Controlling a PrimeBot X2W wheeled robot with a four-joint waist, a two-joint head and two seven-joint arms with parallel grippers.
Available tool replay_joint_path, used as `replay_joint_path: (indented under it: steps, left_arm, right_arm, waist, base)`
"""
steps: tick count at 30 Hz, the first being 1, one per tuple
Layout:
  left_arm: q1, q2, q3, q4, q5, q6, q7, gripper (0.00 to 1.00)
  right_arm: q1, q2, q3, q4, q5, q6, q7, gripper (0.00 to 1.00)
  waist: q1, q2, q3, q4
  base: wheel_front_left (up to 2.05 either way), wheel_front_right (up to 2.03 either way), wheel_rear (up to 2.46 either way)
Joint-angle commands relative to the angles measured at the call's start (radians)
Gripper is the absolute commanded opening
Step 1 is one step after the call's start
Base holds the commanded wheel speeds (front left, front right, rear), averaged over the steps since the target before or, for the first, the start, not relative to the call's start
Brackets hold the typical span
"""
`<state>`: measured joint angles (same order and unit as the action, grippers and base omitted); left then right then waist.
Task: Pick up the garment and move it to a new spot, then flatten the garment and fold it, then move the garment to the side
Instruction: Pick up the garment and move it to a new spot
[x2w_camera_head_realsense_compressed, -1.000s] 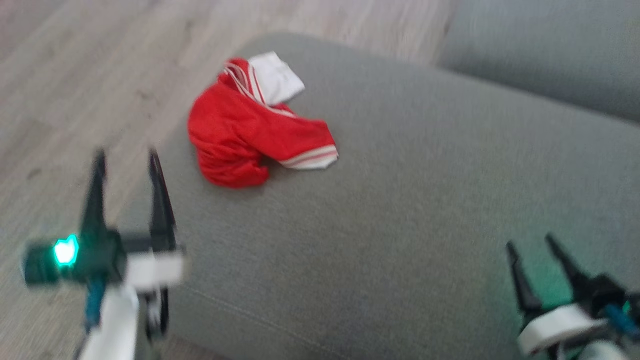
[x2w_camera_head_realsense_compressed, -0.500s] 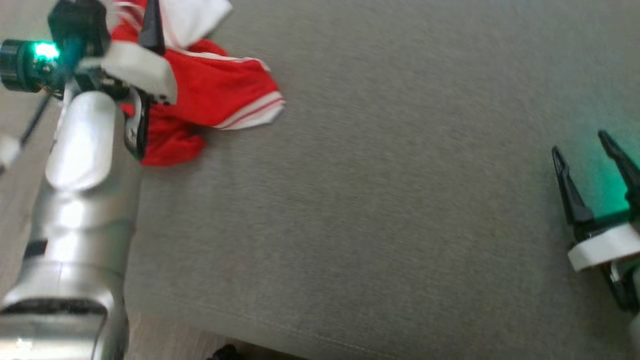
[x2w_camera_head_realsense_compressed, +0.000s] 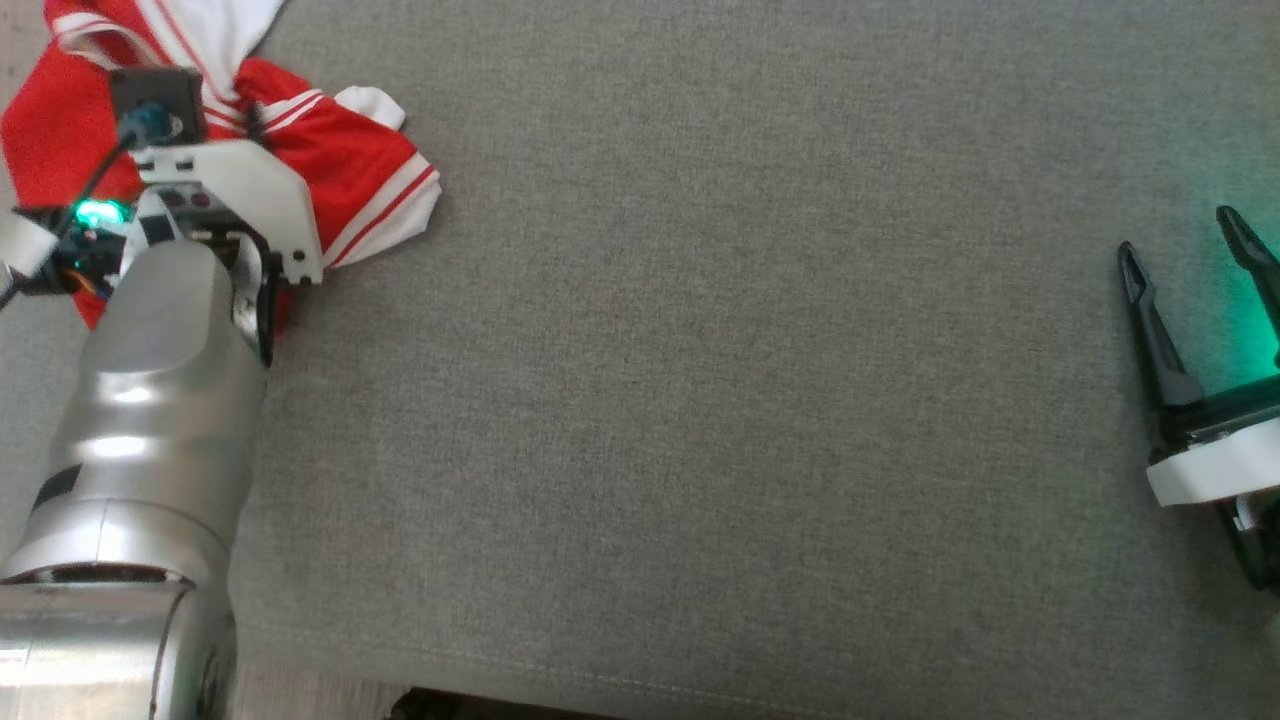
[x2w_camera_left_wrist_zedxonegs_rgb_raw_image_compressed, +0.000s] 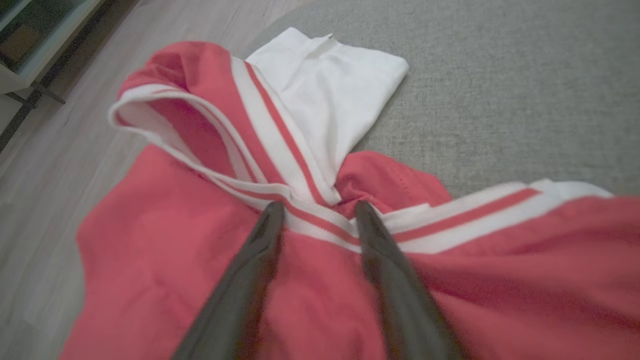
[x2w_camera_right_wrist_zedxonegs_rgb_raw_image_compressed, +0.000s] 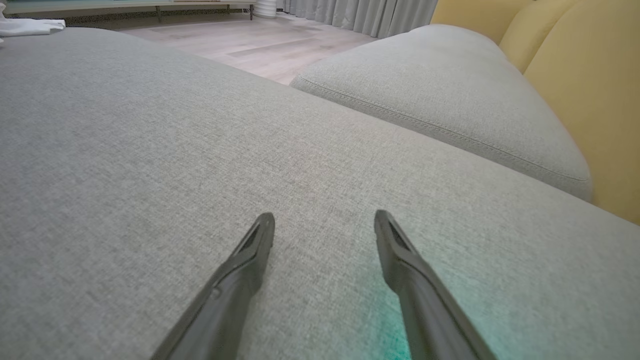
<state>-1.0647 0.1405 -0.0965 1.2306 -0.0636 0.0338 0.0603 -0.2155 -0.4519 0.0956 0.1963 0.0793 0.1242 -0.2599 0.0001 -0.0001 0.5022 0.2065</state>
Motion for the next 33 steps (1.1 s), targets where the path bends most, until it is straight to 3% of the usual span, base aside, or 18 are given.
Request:
replay_joint_path:
  steps: [1,7,15,24,33]
  left_arm:
    - [0.014,0.044,0.011,-0.001,0.0,-0.001,-0.015,0.0]
    - [-0.004,0.082,-0.004,0.005,0.008,0.009,-0.142,0.0]
    - [-0.076,0.119,-0.055,-0.046,0.045,0.001,-0.282,0.0]
    - [-0.132,0.097,-0.134,-0.174,0.083,-0.054,-0.319,0.0]
    - [-0.158,0.034,-0.198,-0.297,0.064,-0.134,-0.317,0.0]
  right_arm:
    - [0.024,-0.007,0.015,-0.001,-0.002,0.007,-0.002,1.0]
    - [0.019,0.04,0.03,0.02,-0.01,0.007,-0.002,1.0]
    - [0.058,0.139,0.033,0.061,-0.007,0.007,-0.002,1.0]
    - [0.123,0.265,0.069,0.082,-0.004,0.007,-0.002,1.0]
    - [0.153,0.303,0.071,0.072,-0.001,0.007,-0.002,1.0]
  waist:
    - [-0.0001,0.0001,-0.013,0.0]
    - [-0.0001,0.0001,-0.095,-0.008]
    - [-0.0001,0.0001,-0.287,-0.055]
    - [-0.0001,0.0001,-0.494,-0.193]
    - [-0.0001,0.0001,-0.542,-0.382]
  base:
    - [0.0,0.0,0.0]
    - [0.0,0.0,0.0]
    - [0.0,0.0,0.0]
    - [0.0,0.0,0.0]
    - [0.0,0.0,0.0]
